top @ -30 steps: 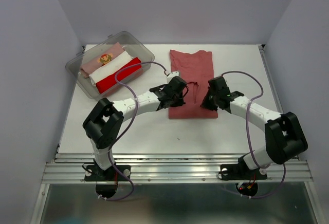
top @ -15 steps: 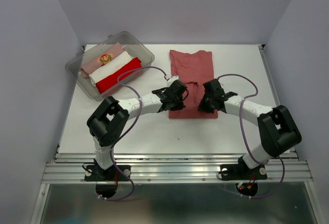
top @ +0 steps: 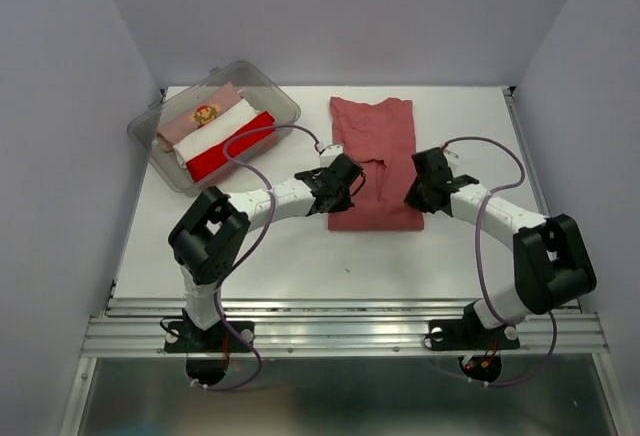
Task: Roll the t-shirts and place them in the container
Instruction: Roll the T-shirt to the center of the board.
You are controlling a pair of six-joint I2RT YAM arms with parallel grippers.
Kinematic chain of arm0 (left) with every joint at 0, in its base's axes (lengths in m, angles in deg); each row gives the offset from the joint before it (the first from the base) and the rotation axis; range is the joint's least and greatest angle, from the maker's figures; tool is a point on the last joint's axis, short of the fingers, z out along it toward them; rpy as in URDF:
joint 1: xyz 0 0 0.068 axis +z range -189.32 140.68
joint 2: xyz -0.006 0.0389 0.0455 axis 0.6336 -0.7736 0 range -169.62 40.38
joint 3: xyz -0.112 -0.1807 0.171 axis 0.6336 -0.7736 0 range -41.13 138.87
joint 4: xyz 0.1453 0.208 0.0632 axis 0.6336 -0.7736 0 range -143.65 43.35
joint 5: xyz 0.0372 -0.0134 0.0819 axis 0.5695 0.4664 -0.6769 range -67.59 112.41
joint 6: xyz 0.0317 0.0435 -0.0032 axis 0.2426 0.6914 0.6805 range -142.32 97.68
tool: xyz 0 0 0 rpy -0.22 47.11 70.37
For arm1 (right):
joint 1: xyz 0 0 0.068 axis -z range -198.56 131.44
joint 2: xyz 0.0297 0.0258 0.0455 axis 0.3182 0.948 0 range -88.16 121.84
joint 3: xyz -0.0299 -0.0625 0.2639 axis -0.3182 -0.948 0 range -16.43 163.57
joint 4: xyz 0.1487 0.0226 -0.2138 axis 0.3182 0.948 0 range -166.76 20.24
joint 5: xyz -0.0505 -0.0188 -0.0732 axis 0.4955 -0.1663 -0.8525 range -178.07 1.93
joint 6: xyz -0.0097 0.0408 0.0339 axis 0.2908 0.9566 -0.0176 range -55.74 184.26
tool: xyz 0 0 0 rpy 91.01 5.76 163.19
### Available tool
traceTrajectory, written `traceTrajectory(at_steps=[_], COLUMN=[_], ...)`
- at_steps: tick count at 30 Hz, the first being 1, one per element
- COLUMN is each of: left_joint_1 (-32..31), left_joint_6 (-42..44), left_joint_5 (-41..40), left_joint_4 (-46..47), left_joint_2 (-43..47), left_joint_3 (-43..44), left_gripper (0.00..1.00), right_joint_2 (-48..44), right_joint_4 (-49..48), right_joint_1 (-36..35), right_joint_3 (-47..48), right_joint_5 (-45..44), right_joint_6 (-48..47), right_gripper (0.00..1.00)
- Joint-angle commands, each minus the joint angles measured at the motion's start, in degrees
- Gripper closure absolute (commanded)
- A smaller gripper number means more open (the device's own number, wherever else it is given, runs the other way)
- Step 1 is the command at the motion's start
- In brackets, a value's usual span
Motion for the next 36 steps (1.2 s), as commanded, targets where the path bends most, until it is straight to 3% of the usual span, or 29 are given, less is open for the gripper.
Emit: traceTrajectory(at_steps=[1,7,16,23,25,27,28,30,31,36], left_joint_1=[1.47,2.17,2.17,2.17,2.17,2.17,2.09,2.17,2.17,2.09], left_joint_6=[1.92,2.79,4.73,3.24,2.45,1.22,0.78,-0.10,-0.63,-2.65], left_joint_5=[-2.00,-2.88,-5.34,-2.71,-1.91,-1.38,-1.03,-0.68,0.02,3.01], left_joint_4=[0.23,0.14,-0.74,-1.26,-1.00,-0.48,-0.21,0.31,1.01,1.98], left_joint_2=[-0.23,-2.88,6.87,12.24,14.17,16.44,17.24,18.82,20.23,22.17], left_joint_3=[-0.60,-1.04,-1.21,-3.14,-4.02,-6.30,-8.14,-10.26,-12.27,-15.89], left_gripper=[1.00,1.00,1.00,1.00,1.00,1.00,0.98,0.89,0.75,0.53], right_joint_2=[4.05,6.70,-6.99,-11.23,-13.07,-14.83,-16.58,-18.08,-19.48,-22.75], right_joint_4=[-0.23,-0.67,2.41,2.58,1.89,0.83,0.13,-0.32,-0.41,0.12], right_joint_1=[2.44,2.45,2.45,2.45,2.45,2.45,2.45,2.45,2.45,2.45], right_joint_3=[-1.72,-2.34,2.93,1.01,-1.19,-4.16,-5.14,-6.99,-8.47,-11.91], right_joint_5=[-5.11,-5.20,-2.91,-6.25,-6.08,-5.12,-4.94,-5.29,-5.81,-3.11], right_joint_6=[-2.24,-2.59,-6.98,-8.57,-7.87,-7.61,-7.34,-7.78,-7.78,-5.15], right_gripper=[0.99,0.99,0.93,0.92,0.89,0.79,0.69,0.58,0.54,0.43])
